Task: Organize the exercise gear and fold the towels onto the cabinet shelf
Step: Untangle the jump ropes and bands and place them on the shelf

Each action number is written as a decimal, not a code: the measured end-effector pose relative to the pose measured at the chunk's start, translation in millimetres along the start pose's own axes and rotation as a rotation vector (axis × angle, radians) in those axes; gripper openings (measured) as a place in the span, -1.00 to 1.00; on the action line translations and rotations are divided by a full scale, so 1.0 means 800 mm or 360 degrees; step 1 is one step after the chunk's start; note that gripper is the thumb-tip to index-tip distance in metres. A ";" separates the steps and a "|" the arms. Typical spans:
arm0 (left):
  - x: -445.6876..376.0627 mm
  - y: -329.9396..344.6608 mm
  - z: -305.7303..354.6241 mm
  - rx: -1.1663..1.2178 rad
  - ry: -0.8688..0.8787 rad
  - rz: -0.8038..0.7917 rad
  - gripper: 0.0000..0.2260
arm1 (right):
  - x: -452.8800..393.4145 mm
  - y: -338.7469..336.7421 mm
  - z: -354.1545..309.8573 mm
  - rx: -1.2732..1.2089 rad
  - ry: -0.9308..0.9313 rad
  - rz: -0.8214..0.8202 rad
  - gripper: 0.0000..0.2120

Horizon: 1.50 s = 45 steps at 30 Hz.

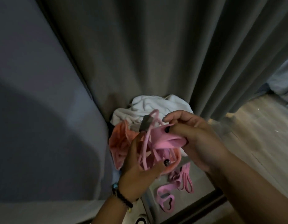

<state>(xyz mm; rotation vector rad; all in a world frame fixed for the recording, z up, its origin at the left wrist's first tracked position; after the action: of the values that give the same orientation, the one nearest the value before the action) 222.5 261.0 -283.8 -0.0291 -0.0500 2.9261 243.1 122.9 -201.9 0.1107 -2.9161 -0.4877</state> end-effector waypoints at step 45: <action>0.389 -0.108 0.099 -0.0027 -0.0140 0.2074 -0.45 | 0.175 0.202 0.131 0.0567 0.0939 -0.1714 -0.41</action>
<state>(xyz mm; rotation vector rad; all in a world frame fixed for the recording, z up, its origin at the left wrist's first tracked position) -64.6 409.3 -206.6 0.1073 -0.0979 4.2284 79.0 294.0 -222.9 1.5849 -2.0939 -0.0113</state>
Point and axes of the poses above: each hand's wrist, its own x-axis away from the middle knuckle, its own y-axis out of the palm, z = x × y, the point moved 6 cm from there along -x, towards the middle knuckle, and after that the axes turned 1 degree about z, right-handed, at the moved point
